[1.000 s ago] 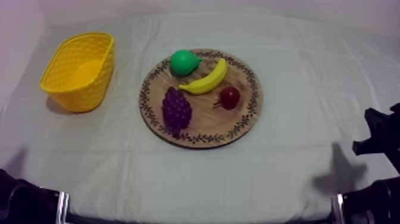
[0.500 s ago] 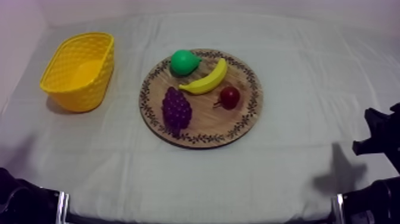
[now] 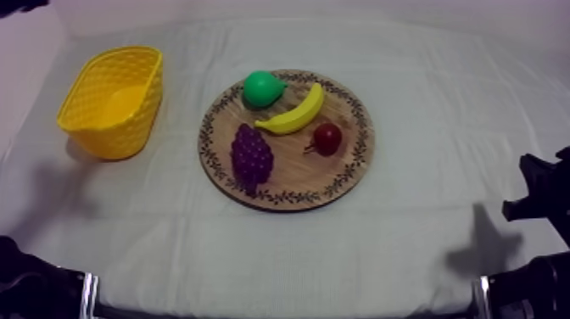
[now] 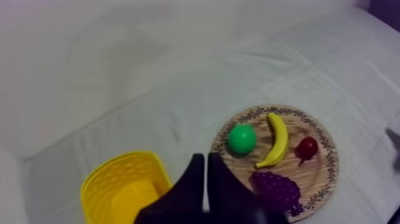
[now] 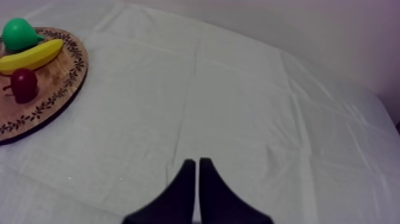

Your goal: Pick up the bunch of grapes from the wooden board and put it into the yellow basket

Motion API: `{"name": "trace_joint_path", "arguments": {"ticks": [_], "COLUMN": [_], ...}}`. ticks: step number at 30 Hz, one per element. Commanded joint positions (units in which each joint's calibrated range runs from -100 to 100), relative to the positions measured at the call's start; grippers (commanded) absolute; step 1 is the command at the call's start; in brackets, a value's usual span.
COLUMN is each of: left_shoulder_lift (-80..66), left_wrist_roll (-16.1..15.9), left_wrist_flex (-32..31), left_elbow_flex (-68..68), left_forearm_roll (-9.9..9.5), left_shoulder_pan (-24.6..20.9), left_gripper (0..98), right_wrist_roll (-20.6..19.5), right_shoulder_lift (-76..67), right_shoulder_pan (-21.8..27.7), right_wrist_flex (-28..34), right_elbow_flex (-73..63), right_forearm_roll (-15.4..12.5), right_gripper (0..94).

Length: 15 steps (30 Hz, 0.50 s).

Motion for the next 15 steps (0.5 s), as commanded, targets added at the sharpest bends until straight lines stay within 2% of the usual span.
{"name": "trace_joint_path", "arguments": {"ticks": [1, 15], "left_shoulder_lift": [7.5, 28.5], "left_wrist_roll": [0.2, 1.3], "left_wrist_flex": [-0.1, -0.8], "left_elbow_flex": [-3.6, -11.0], "left_forearm_roll": [-0.55, -1.13], "left_shoulder_pan": [3.1, 12.1], "left_gripper": [0.0, 0.0], "right_wrist_roll": [0.0, 0.0], "right_shoulder_lift": [0.0, 0.0], "right_shoulder_pan": [0.0, 0.0], "right_wrist_flex": [0.0, 0.0], "right_elbow_flex": [0.0, 0.0], "right_forearm_roll": [0.0, 0.0], "right_gripper": [0.3, 0.3]}}
